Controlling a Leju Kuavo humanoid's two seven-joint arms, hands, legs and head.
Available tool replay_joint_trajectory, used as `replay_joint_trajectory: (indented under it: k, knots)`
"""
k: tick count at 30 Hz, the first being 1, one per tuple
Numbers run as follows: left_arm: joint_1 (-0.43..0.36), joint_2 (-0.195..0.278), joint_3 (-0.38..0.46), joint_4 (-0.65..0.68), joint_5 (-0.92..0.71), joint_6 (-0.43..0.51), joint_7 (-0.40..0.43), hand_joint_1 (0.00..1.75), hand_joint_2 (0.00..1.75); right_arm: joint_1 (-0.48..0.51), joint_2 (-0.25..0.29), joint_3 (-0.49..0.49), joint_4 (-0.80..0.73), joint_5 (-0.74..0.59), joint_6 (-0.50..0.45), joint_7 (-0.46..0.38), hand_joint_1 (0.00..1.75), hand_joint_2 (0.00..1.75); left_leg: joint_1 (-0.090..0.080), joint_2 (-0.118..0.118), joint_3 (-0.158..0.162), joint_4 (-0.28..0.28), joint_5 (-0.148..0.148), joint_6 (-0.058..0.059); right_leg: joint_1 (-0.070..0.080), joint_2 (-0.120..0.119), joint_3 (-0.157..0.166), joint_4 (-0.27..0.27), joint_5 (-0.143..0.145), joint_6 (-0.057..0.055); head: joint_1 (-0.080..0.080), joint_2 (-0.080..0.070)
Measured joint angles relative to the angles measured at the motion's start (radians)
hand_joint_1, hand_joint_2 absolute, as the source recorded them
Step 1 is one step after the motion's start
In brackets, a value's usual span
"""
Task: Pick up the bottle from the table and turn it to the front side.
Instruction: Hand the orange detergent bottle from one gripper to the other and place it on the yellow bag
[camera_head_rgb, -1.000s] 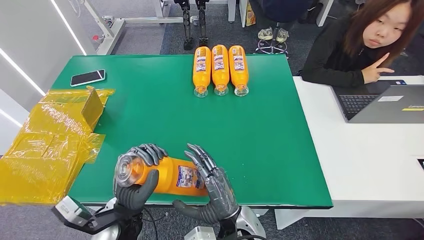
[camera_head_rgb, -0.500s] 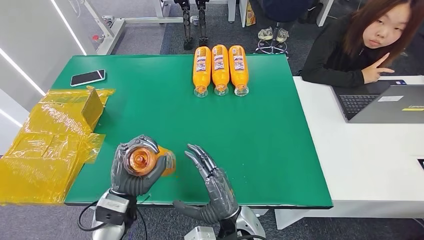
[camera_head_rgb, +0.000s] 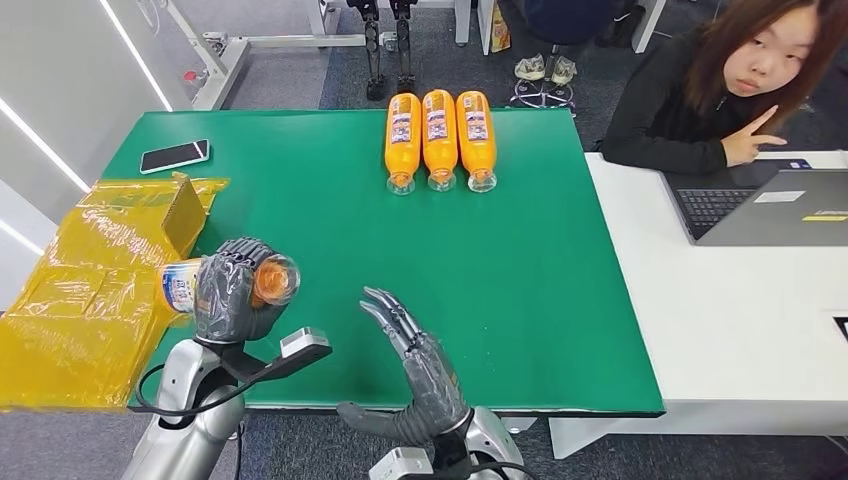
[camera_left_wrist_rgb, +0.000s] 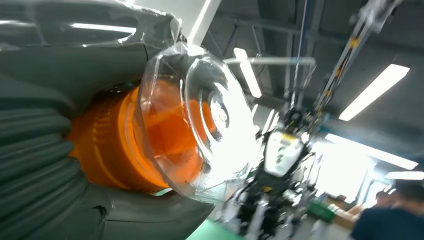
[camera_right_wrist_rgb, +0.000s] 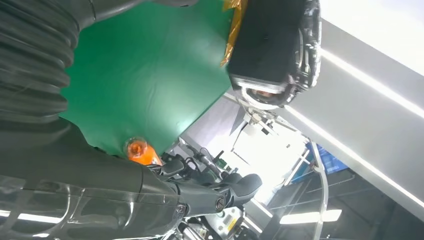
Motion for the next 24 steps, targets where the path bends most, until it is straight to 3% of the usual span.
replay_joint_trajectory:
  k: [6, 11, 17, 24]
  knots:
    - [-0.116, 0.043, 0.023, 0.285, -0.125, 0.102, 0.071, 1.73, 1.75, -0.002, -0.004, 0.013, 0.026, -0.036, -0.025, -0.025, 0.0, 1.75, 0.0, 0.001, 0.0, 0.0, 0.0, -0.001, 0.0, 0.001, -0.001, 0.0, 0.0, 0.0, 0.0, 0.0]
    - [-0.207, 0.073, 0.042, 0.479, -0.168, 0.122, 0.086, 1.67, 1.75, -0.003, -0.011, 0.019, 0.046, -0.053, -0.044, -0.029, 0.0, 1.75, 0.0, 0.001, -0.001, 0.0, 0.001, -0.001, 0.0, 0.001, -0.002, 0.001, 0.0, 0.0, 0.0, 0.0]
    - [-0.286, 0.098, 0.049, 0.624, -0.203, 0.075, 0.125, 1.48, 1.75, -0.007, -0.017, 0.021, 0.071, -0.083, -0.069, -0.038, 0.0, 1.75, 0.0, 0.001, -0.001, 0.0, 0.001, -0.001, 0.0, 0.001, -0.002, 0.001, 0.0, -0.001, 0.0, 0.0]
    - [-0.308, 0.113, 0.049, 0.706, -0.214, 0.05, 0.143, 1.48, 1.75, -0.014, -0.022, 0.021, 0.103, -0.102, -0.084, -0.054, 0.0, 1.75, 0.0, 0.002, -0.002, 0.0, 0.001, -0.001, 0.0, 0.002, -0.003, 0.001, 0.0, -0.001, 0.0, 0.0]
